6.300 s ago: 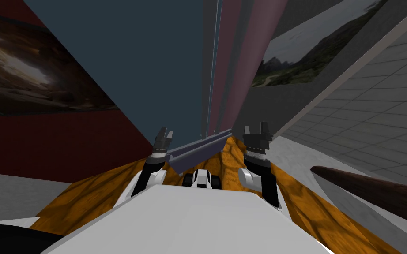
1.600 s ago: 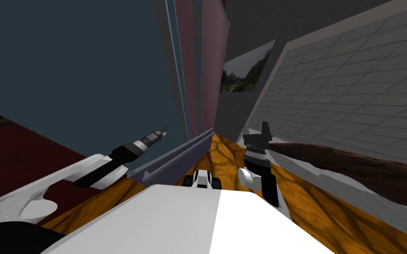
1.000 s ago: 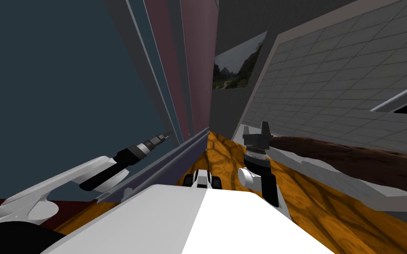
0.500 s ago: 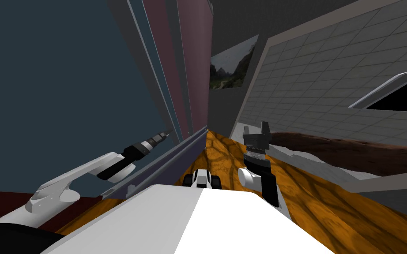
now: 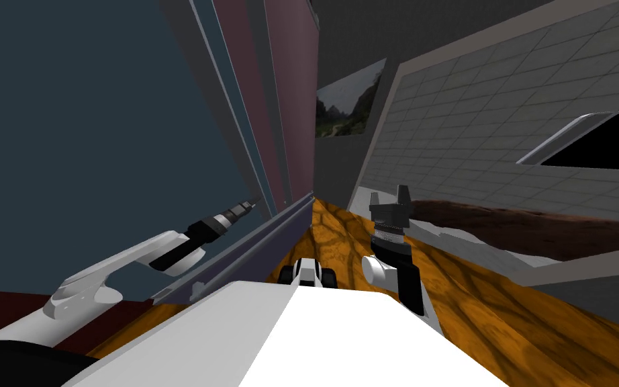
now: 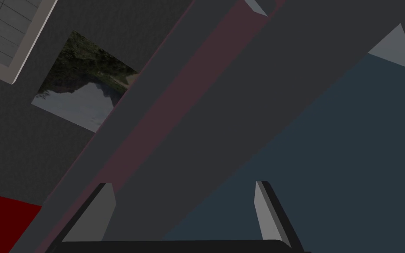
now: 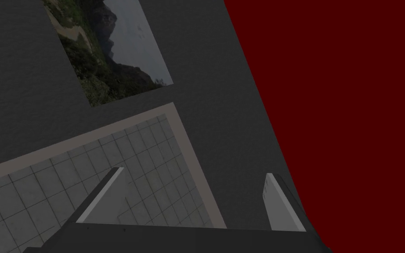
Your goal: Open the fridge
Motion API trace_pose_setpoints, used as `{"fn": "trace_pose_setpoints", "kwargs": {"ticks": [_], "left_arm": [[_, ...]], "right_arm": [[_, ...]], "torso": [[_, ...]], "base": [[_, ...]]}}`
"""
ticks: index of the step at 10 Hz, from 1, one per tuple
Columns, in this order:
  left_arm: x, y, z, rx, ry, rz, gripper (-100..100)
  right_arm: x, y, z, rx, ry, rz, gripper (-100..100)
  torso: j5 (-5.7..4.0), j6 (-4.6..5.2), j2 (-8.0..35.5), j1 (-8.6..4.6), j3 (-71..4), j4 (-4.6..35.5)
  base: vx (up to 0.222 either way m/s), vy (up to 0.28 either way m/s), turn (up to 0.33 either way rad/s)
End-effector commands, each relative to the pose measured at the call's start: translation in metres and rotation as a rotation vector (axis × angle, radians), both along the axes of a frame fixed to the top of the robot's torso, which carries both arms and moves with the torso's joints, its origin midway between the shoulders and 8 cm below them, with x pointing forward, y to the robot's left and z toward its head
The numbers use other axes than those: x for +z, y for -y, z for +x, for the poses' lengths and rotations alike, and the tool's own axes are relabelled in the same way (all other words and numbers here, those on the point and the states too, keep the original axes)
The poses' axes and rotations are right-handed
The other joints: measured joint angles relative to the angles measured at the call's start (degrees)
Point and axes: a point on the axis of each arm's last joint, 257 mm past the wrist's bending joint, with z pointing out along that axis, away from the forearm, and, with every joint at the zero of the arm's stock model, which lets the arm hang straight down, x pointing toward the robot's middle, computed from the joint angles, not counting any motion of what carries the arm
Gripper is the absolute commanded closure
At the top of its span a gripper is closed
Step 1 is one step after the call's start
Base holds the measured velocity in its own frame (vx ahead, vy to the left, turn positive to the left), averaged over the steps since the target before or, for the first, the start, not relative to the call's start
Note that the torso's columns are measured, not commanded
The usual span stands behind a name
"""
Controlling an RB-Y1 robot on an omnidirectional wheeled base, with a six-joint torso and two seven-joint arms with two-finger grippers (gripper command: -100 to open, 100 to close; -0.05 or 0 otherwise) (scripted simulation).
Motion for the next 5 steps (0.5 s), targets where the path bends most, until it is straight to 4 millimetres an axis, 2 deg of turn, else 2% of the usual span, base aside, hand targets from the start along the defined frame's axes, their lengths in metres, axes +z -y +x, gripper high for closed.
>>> {"fn": "trace_pose_setpoints", "kwargs": {"ticks": [1,3,4,5], "left_arm": [[0.006,-0.031,0.014,0.061,-0.002,0.021,-100],[0.012,-0.050,0.022,0.095,-0.001,0.031,-100],[0.014,-0.056,0.024,0.106,0.000,0.034,-100],[0.009,-0.050,0.021,0.094,-0.008,0.027,-100]], "right_arm": [[0.000,0.000,0.000,0.000,0.000,0.000,0],[0.000,0.000,0.000,0.000,0.000,0.000,0],[0.000,0.000,0.000,0.000,0.000,0.000,0],[0.000,0.000,0.000,0.000,0.000,0.000,0]], "torso": [[-0.08,0.16,-0.02,-0.57,0.03,-0.15],[-0.23,0.40,-0.07,-1.01,-0.01,-0.16],[-0.25,0.34,0.02,-1.08,0.06,-0.13],[-0.23,0.38,0.06,-1.00,0.09,-0.11]], "base": [[-0.085,-0.084,-0.188],[-0.068,-0.085,-0.209],[-0.032,-0.063,-0.069],[-0.023,-0.028,-0.005]]}}
